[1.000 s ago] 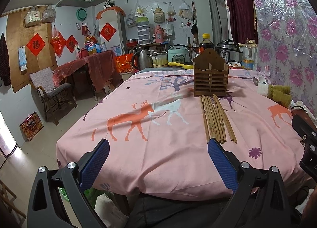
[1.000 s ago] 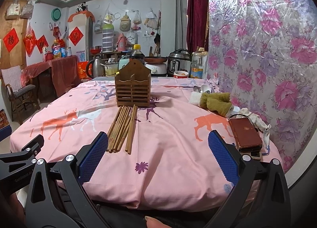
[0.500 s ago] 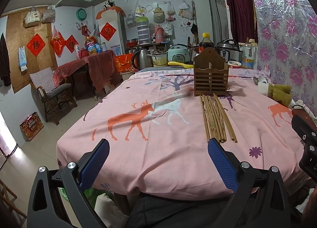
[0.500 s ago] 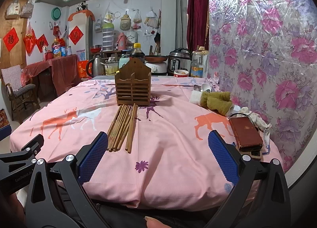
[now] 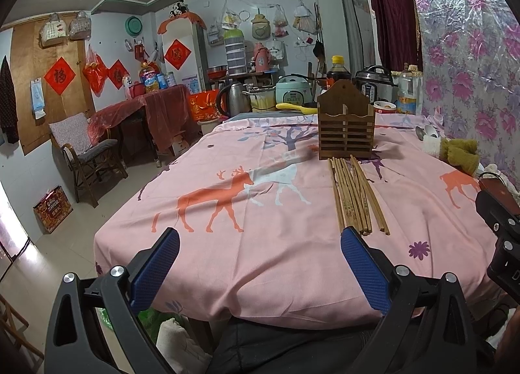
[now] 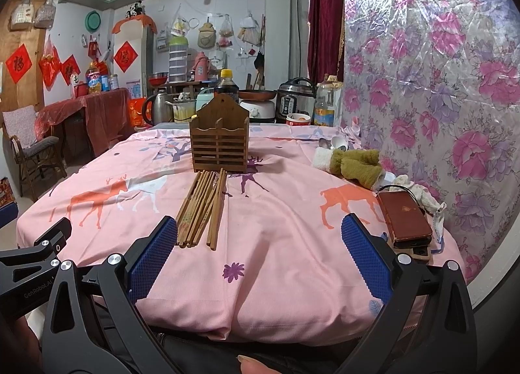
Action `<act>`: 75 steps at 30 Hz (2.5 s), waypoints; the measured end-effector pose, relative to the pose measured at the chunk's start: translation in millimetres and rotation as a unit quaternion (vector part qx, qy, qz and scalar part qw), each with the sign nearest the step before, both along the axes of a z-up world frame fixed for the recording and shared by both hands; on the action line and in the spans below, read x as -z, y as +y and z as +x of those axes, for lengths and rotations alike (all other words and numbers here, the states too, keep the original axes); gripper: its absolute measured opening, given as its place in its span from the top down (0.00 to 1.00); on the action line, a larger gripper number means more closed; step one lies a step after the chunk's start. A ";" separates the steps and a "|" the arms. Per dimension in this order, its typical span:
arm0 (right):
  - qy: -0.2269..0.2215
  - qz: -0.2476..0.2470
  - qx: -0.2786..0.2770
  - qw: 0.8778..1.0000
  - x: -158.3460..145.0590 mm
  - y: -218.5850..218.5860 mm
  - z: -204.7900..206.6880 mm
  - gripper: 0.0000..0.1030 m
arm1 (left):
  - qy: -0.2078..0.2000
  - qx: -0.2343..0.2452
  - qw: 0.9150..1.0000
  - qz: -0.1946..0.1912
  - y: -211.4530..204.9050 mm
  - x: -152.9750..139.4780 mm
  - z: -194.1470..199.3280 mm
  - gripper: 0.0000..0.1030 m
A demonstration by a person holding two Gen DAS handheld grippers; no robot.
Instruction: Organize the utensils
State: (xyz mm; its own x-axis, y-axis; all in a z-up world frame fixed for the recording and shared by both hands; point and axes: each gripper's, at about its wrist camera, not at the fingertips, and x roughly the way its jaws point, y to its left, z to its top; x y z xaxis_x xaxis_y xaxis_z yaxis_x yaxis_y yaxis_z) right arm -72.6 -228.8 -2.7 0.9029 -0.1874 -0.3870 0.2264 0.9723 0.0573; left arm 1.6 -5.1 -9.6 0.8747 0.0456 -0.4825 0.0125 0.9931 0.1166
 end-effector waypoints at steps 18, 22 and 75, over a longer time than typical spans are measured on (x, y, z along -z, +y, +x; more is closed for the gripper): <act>0.028 0.030 -0.020 0.999 8.2 -5.2 7.3 0.06 | 0.003 0.000 1.000 0.000 0.7 1.0 0.1 0.05; 0.026 0.037 -0.043 0.998 6.8 -3.9 8.7 0.06 | 0.009 0.003 1.000 -0.003 0.9 2.5 1.6 0.05; 0.212 -0.012 -0.102 0.972 103.0 -26.1 167.1 0.30 | 0.219 0.063 0.973 -0.028 -14.3 110.0 203.6 0.04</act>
State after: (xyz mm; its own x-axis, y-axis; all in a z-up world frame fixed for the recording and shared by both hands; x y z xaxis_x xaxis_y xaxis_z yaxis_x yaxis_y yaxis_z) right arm 94.5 -254.9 -105.7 0.6823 -0.0347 -0.7302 0.0266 0.9994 -0.0227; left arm 205.2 -19.4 -119.5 0.5823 -0.0849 -0.8085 0.1701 0.9852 0.0190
